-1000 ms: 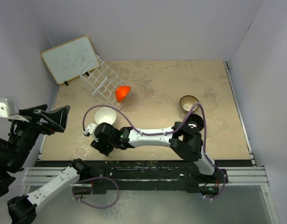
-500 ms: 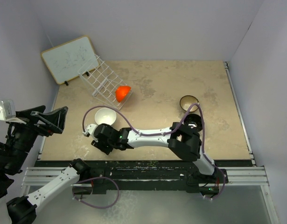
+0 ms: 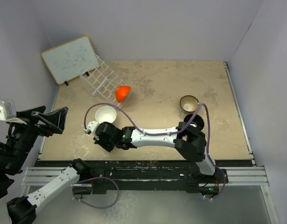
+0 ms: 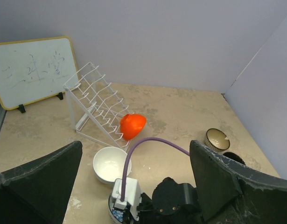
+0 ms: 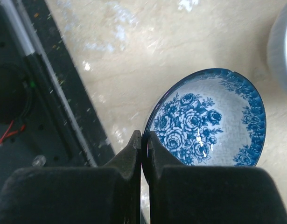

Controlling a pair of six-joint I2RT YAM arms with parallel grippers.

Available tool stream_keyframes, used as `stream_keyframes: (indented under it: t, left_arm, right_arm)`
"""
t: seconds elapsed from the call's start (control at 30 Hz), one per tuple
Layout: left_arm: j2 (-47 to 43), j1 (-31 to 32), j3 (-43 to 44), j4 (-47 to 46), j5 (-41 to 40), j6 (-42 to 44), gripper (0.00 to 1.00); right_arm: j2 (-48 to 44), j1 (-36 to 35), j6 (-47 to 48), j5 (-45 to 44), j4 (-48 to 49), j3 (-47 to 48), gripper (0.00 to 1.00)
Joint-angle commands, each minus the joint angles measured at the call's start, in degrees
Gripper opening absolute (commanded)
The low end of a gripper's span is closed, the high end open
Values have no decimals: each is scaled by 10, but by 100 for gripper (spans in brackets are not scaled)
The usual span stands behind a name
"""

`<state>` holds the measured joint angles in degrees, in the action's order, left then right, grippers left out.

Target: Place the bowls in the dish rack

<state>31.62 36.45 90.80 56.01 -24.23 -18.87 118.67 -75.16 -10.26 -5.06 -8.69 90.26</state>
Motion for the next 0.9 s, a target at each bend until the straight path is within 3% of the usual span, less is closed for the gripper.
stream_keyframes:
  t: [0.0,0.17,0.33,0.57,0.87]
  left_arm:
    - [7,-2,10,-9,3,1,99]
    - [8,-2,6,-16,10,1,99]
    - [14,-2,14,-20,23,2,99]
    - [45,-2,58,-16,39,23,99]
    - [81,-2,102,-6,70,45,99]
  right_arm:
    - [-97,-5,-44,56,33,-34,0]
    - [-147,15,-82,100,57,-54,0]
    - [-208,83,-176,205,174,-126,0]
    - [-267,184,-355,312,479,-212,0]
    - [-176,280,-602,248,941,-259,0]
